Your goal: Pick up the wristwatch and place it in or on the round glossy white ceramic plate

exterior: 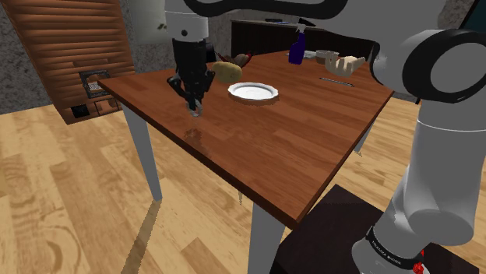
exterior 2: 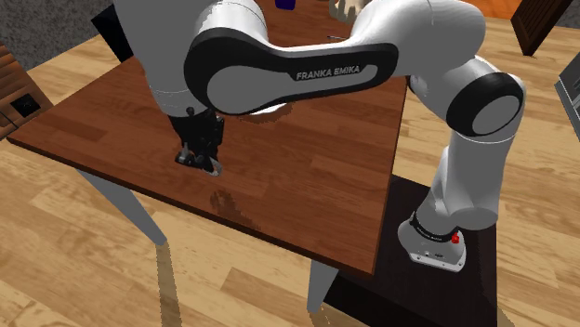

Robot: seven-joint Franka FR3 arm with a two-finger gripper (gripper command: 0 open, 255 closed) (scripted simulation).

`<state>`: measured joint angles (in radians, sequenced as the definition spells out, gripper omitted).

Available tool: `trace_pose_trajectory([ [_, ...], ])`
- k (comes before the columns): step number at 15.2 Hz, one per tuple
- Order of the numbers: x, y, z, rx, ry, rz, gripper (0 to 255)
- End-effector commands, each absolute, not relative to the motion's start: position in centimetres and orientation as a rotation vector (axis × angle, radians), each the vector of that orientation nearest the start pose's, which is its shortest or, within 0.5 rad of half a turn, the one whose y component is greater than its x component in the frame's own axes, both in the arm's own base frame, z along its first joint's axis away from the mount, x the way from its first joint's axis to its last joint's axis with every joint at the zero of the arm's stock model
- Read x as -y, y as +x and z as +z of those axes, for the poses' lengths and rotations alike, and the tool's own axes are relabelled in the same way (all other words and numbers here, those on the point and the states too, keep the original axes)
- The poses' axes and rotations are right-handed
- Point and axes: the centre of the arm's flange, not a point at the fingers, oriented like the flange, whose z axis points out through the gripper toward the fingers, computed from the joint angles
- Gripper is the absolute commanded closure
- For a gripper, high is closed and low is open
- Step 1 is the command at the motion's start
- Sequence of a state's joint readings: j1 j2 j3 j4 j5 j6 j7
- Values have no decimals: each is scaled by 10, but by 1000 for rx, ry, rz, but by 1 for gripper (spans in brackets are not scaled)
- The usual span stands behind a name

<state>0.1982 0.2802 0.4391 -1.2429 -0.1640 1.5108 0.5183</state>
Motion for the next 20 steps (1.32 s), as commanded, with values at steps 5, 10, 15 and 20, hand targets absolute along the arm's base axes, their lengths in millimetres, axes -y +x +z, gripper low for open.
trace_pose_trajectory([
  [5, -322, 540, 652, 146, -3170, -55, 255],
  [10, -322, 540, 678, 146, -3170, -55, 255],
  [15, -271, 553, 683, 146, -3170, -55, 255],
  [20, -208, 570, 686, 146, -3170, -55, 255],
])
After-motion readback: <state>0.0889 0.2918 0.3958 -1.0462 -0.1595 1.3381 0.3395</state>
